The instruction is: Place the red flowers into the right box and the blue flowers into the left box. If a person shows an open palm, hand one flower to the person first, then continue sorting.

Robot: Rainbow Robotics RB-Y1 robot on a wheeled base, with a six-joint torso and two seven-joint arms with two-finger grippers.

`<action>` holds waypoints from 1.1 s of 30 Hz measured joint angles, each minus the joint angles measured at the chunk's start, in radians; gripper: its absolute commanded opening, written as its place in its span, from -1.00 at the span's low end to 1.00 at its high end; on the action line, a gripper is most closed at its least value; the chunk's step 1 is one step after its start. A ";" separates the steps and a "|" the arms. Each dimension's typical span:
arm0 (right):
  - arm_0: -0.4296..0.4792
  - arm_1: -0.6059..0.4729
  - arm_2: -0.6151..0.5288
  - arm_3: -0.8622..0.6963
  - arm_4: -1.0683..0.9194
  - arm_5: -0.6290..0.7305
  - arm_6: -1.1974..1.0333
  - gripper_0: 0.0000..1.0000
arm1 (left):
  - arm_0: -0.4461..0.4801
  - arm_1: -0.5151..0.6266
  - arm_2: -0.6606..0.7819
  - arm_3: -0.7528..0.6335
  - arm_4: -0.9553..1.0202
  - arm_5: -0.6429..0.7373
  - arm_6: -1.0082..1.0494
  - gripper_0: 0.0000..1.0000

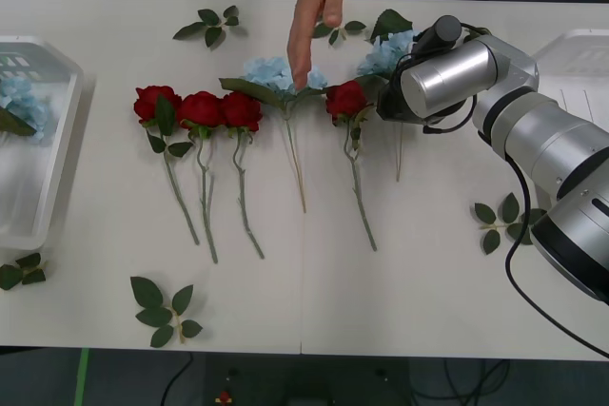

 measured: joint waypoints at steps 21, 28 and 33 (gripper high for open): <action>0.091 -0.266 0.001 -0.467 -0.283 -0.001 0.264 -1.00 | 0.000 0.000 0.000 -0.003 0.000 0.000 0.000 1.00; 0.177 -0.440 0.002 -0.725 -0.398 -0.065 0.326 -1.00 | 0.000 0.000 0.000 -0.004 0.000 0.000 0.000 1.00; 0.246 -0.524 0.002 -0.869 -0.447 -0.263 0.326 -1.00 | 0.000 0.000 0.000 -0.005 0.000 0.000 0.000 1.00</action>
